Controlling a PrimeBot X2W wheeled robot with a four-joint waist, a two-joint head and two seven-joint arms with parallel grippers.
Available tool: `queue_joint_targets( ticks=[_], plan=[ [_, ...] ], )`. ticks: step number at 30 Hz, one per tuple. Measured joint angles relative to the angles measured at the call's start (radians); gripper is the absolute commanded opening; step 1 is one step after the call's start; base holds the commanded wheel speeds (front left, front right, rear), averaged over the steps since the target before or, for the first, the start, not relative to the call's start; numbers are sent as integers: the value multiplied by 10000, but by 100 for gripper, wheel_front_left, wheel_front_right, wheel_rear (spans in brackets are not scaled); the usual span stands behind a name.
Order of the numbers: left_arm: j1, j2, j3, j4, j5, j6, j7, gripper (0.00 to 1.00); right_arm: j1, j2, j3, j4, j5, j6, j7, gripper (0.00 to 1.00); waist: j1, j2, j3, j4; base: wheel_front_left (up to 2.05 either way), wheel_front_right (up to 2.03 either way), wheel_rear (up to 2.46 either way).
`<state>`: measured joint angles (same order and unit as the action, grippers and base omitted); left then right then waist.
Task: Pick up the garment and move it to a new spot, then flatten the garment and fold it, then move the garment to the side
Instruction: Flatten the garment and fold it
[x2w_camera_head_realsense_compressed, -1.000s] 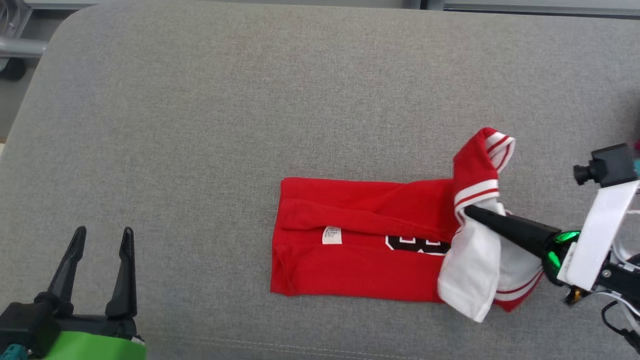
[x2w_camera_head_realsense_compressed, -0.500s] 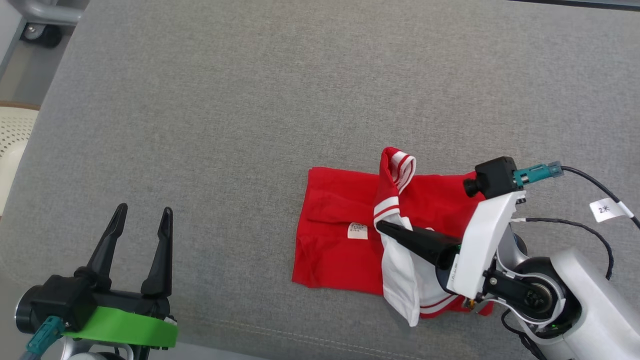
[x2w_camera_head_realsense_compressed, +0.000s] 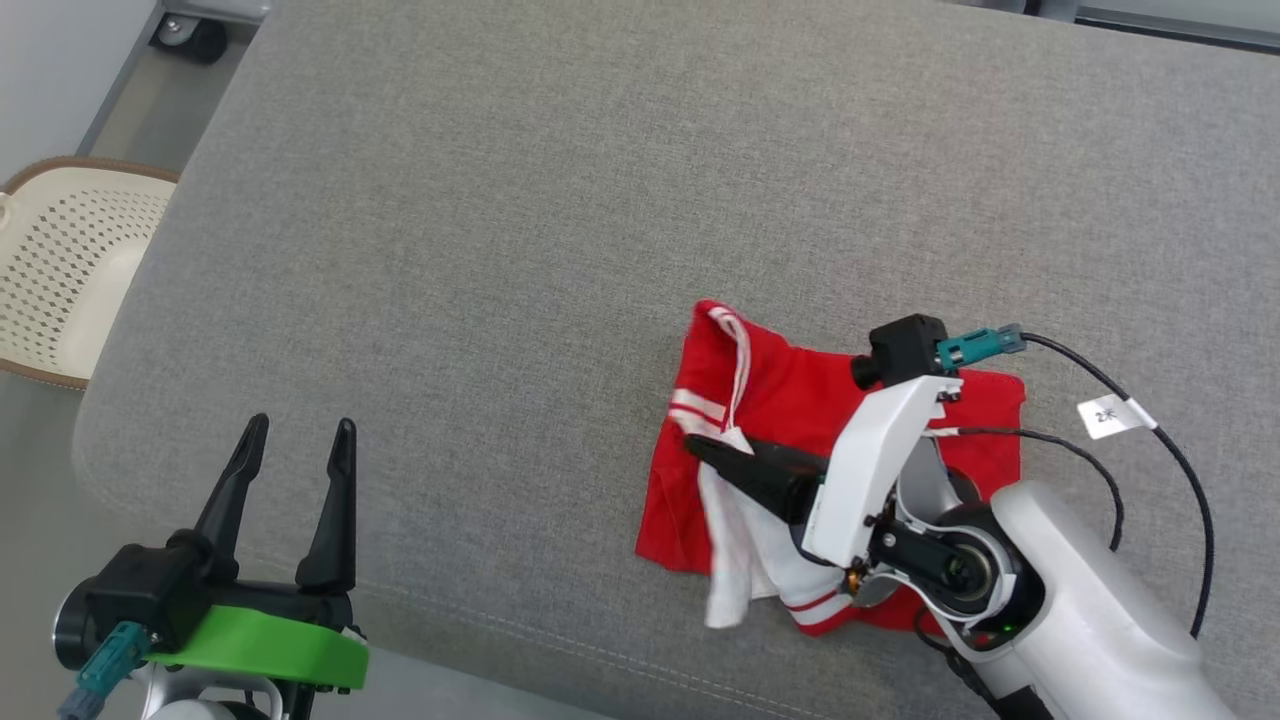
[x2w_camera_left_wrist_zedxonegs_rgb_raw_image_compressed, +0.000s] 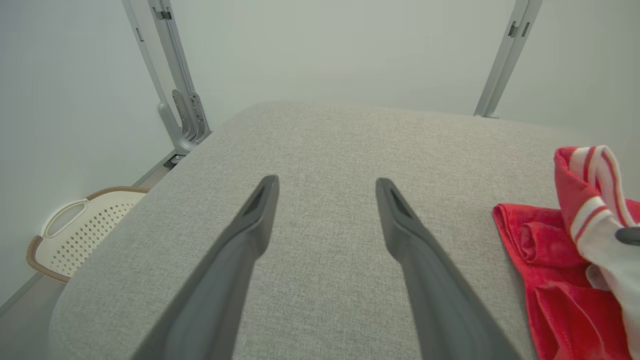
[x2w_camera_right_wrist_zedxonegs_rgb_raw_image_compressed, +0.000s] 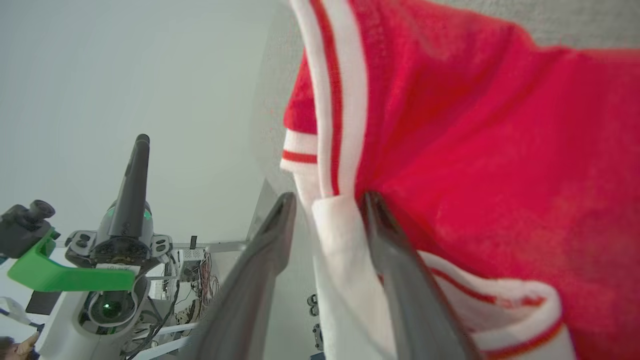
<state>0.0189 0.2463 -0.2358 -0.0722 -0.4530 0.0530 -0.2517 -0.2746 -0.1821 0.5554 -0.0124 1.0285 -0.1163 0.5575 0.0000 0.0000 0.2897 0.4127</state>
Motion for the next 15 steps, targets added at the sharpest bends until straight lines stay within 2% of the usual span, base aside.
queue_joint_targets(
  ticks=[8,12,15],
  plan=[
    [83,38,447,75,-2,48,0,100,-699,1432,102,27,316,10,-564,100,0,0,-244,-180,0,0,0],
    [166,171,640,-19,-2,102,-2,100,-927,1258,-132,-412,556,176,-945,100,0,0,-281,-446,0,0,0],
    [169,230,763,-92,0,105,-2,100,-1012,890,-403,-495,153,270,-1279,100,0,0,-302,-681,0,0,0]
  ],
)
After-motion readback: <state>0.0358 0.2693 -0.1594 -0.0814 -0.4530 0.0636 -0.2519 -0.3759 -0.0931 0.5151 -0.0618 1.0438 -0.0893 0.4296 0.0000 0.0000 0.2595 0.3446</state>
